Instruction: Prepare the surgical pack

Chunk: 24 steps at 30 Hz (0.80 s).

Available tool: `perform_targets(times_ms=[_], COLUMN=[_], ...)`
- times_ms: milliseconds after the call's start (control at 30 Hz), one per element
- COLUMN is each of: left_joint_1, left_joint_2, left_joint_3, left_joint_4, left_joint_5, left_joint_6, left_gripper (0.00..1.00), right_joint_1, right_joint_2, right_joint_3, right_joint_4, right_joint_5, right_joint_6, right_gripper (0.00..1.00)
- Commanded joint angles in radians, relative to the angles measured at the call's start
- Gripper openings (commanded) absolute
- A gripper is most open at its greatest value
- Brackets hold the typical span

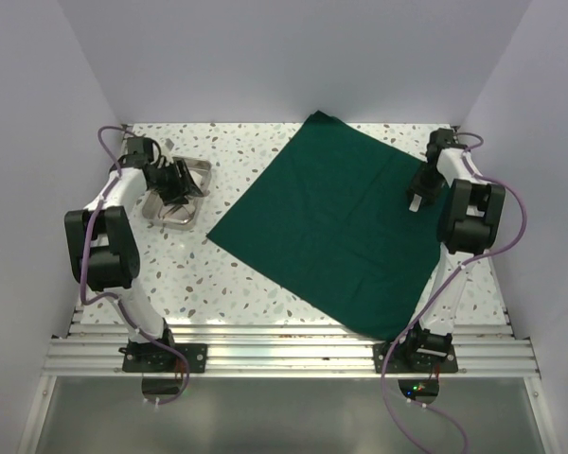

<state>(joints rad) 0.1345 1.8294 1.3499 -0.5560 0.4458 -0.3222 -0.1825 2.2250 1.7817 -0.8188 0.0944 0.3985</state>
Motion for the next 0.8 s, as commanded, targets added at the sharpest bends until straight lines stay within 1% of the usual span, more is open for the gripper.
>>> perform_targets(times_ms=[0, 67, 100, 267, 300, 333, 400, 533, 600, 767], left_joint_1=[-0.004, -0.007, -0.007, -0.016, -0.016, -0.021, -0.026, -0.036, -0.042, -0.104], left_joint_2=[-0.024, -0.021, -0.019, -0.013, -0.013, -0.013, -0.016, -0.022, -0.032, -0.045], left_joint_3=[-0.009, -0.008, -0.006, 0.0, 0.0, 0.0, 0.0, 0.009, 0.009, 0.017], left_joint_4=[0.011, 0.011, 0.013, 0.016, 0.018, 0.018, 0.019, 0.022, 0.039, 0.088], left_joint_5=[0.013, 0.014, 0.016, 0.022, 0.024, 0.027, 0.028, 0.053, 0.074, 0.157], left_joint_6=[-0.014, -0.015, -0.015, -0.018, -0.02, -0.02, -0.021, -0.021, -0.02, -0.014], left_gripper=[0.58, 0.58, 0.58, 0.58, 0.57, 0.57, 0.57, 0.57, 0.58, 0.62], right_joint_1=[-0.002, -0.002, -0.002, -0.002, -0.002, -0.002, -0.002, -0.002, 0.002, 0.037], right_joint_2=[0.033, 0.039, 0.042, 0.042, 0.042, 0.041, 0.033, -0.016, -0.056, -0.137], right_joint_3=[0.05, 0.047, 0.047, 0.045, 0.047, 0.048, 0.051, 0.041, 0.027, -0.021], right_joint_4=[0.044, 0.044, 0.043, 0.043, 0.04, 0.04, 0.026, 0.018, 0.02, 0.013], right_joint_5=[-0.012, -0.015, -0.018, -0.01, -0.01, -0.015, -0.021, -0.025, -0.051, -0.113], right_joint_6=[-0.009, 0.006, 0.01, 0.011, 0.013, 0.016, 0.019, 0.037, 0.04, 0.075], right_gripper=[0.42, 0.38, 0.3, 0.21, 0.19, 0.13, 0.09, 0.06, 0.06, 0.05])
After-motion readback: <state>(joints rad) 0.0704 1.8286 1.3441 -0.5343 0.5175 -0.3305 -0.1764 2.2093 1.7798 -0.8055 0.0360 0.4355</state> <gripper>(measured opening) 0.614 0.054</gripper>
